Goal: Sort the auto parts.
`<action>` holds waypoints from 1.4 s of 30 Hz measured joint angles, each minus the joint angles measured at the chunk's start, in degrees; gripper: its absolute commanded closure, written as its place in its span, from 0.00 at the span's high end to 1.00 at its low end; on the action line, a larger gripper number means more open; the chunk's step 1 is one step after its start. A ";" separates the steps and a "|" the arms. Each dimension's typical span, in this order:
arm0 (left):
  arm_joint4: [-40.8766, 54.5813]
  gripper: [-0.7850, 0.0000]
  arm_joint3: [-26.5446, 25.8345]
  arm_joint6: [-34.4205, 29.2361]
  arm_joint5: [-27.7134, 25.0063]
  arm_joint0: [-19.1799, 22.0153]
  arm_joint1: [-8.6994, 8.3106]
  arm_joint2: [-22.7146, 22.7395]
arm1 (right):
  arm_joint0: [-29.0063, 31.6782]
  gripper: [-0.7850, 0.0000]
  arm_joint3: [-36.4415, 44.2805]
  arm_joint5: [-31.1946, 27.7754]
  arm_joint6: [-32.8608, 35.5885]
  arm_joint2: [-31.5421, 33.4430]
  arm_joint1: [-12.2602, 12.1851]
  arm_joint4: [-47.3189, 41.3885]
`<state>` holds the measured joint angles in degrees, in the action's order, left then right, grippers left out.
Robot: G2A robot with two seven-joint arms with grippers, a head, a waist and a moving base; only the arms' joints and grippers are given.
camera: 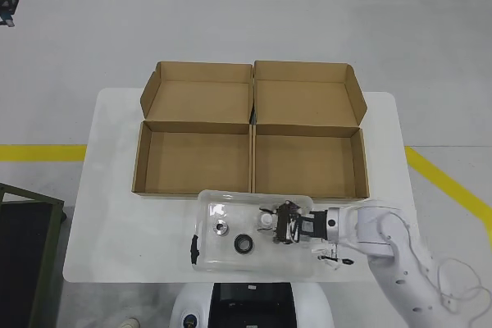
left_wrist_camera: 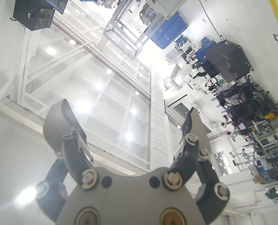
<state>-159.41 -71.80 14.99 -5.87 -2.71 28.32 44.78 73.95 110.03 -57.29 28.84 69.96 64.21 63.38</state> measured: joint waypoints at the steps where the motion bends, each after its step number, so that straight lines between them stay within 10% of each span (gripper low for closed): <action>1: 0.00 1.00 0.00 0.00 0.00 0.00 0.00 0.00 | 0.33 0.00 0.60 0.12 -0.53 0.41 -0.10 -1.06; 20: 0.00 1.00 0.00 0.00 0.00 0.00 0.00 0.00 | 1.38 0.00 0.02 18.71 -19.96 0.56 1.09 -17.38; 42: 0.00 1.00 0.00 0.00 0.00 0.00 0.00 0.00 | 1.50 0.00 0.31 21.12 -26.58 5.57 1.22 -22.36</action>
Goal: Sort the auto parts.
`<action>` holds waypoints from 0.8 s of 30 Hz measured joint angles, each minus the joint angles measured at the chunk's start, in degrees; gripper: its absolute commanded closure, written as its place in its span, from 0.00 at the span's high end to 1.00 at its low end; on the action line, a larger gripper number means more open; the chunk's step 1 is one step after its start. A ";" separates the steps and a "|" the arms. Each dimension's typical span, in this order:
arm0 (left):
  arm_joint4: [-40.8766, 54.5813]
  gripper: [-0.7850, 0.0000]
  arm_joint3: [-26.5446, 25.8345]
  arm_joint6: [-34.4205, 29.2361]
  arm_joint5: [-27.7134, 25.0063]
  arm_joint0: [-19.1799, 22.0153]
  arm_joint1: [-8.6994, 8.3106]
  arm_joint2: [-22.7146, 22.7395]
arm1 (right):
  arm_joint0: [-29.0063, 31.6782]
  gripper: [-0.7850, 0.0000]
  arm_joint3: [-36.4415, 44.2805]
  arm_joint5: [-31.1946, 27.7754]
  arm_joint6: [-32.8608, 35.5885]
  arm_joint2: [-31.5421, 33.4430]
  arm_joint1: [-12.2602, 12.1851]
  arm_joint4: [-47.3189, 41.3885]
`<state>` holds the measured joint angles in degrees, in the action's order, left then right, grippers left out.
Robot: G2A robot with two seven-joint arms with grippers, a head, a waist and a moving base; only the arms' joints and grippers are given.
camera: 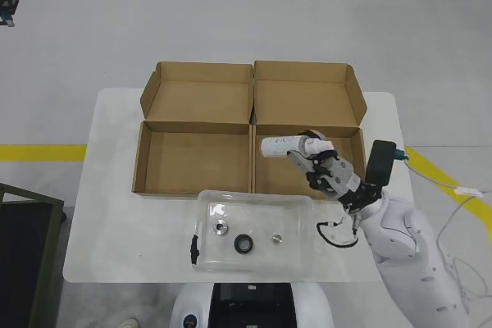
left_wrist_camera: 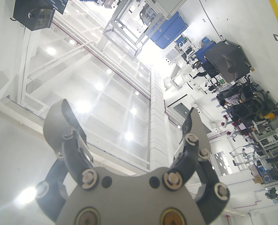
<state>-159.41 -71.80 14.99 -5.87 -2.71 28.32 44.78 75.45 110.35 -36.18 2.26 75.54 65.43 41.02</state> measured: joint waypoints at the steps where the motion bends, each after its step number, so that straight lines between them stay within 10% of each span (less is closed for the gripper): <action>1: 0.00 1.00 0.00 0.00 0.00 0.00 0.00 0.00 | 0.11 0.00 -0.11 -0.19 0.02 0.04 -0.01 -0.02; 24: 0.00 1.00 0.00 0.00 0.00 0.00 0.00 0.00 | -1.53 0.00 -4.04 5.96 15.96 -2.30 -0.59 20.01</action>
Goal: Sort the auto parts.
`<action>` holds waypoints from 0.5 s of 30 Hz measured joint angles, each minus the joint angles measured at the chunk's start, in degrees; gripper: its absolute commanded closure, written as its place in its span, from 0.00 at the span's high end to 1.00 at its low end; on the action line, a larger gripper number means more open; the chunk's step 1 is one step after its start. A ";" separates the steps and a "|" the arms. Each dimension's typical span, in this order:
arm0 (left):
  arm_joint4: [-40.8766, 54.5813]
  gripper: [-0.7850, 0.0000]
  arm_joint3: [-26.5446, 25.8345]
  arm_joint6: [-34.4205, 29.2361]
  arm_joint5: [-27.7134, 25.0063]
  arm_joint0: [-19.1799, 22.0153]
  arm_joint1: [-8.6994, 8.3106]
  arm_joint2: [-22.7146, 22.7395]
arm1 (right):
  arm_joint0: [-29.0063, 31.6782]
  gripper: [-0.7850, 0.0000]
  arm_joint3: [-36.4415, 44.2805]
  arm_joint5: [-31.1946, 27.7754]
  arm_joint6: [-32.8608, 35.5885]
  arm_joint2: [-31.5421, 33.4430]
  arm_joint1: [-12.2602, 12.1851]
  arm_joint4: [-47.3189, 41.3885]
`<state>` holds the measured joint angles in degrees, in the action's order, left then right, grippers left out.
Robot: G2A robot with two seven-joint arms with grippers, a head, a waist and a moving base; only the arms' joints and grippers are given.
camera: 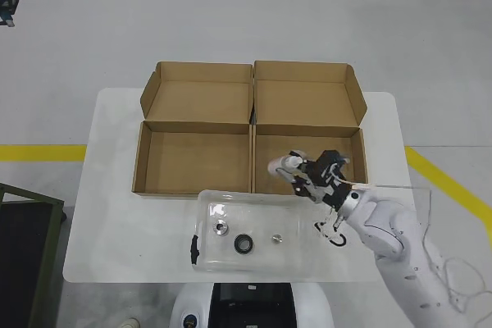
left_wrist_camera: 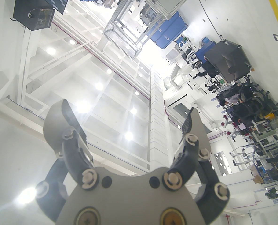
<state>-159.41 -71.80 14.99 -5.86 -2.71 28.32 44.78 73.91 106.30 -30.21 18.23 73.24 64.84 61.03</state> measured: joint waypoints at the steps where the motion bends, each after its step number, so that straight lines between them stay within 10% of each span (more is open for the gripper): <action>1: 0.00 1.00 0.00 0.00 0.00 0.00 0.00 0.00 | -0.42 0.00 -0.52 0.15 1.02 -0.44 0.05 -0.33; 15: 0.00 1.00 0.00 0.00 0.00 0.00 0.00 0.00 | -9.28 0.00 -9.09 3.80 6.71 -8.56 1.51 1.83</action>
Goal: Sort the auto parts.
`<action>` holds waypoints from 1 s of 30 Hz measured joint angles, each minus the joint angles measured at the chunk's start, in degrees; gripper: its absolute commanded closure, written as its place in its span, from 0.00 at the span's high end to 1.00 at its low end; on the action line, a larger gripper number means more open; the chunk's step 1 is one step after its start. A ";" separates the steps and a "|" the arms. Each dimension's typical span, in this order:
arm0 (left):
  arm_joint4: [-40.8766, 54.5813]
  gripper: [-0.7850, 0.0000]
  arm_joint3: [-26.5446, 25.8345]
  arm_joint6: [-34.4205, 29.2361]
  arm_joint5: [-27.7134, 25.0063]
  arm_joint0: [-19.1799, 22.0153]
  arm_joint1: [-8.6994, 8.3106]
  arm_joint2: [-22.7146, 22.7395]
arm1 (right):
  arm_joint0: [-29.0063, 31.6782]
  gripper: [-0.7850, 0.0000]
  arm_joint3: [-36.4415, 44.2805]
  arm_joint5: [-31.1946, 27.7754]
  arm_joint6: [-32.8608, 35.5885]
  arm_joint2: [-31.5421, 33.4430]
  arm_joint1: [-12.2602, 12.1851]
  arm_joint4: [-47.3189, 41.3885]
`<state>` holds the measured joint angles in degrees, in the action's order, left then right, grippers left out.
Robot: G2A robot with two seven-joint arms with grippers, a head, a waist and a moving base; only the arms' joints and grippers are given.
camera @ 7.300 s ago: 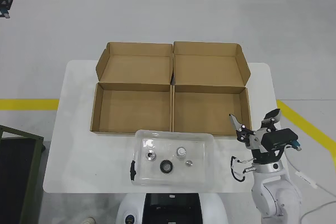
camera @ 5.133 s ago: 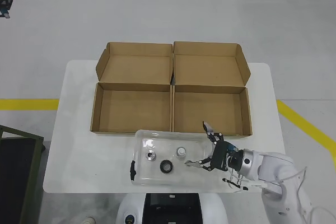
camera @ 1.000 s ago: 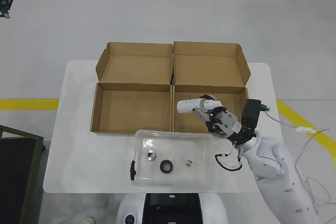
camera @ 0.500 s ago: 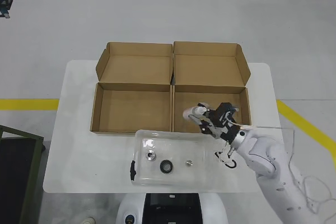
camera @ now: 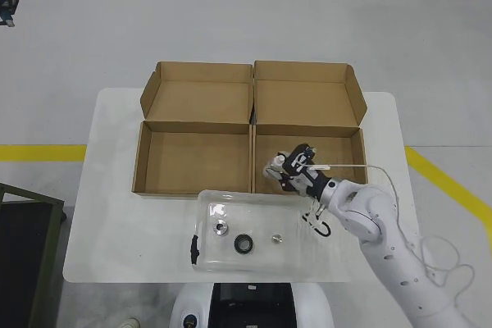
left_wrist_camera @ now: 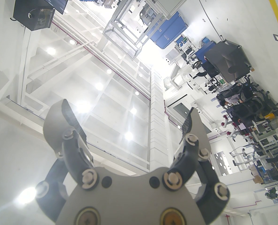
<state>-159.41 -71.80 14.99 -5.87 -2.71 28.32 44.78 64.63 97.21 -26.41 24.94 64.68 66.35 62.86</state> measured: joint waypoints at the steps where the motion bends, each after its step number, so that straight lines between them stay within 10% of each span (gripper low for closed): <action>1: 0.00 1.00 0.00 0.00 0.00 0.00 0.00 0.00 | -0.67 0.00 -0.60 0.11 0.31 -0.57 0.13 0.14; 10: 0.00 1.00 0.00 0.00 0.00 0.00 0.00 0.00 | -3.27 0.02 -2.94 1.41 2.91 -2.69 0.59 2.44; 16: 0.00 1.00 0.00 0.00 0.00 0.00 0.00 0.00 | -3.51 0.44 -3.89 1.34 3.07 -2.86 0.66 2.82; 19: 0.00 1.00 0.00 0.00 0.00 0.00 0.00 0.00 | -3.62 0.87 -3.97 1.52 3.32 -2.98 0.71 2.95; 30: 0.00 1.00 0.00 0.00 0.00 0.00 0.00 0.00 | -2.47 1.00 0.54 1.62 2.80 -0.67 0.45 1.05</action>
<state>-159.41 -71.80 14.99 -5.87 -2.71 28.32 44.78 62.16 97.76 -24.79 27.73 64.01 66.80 63.91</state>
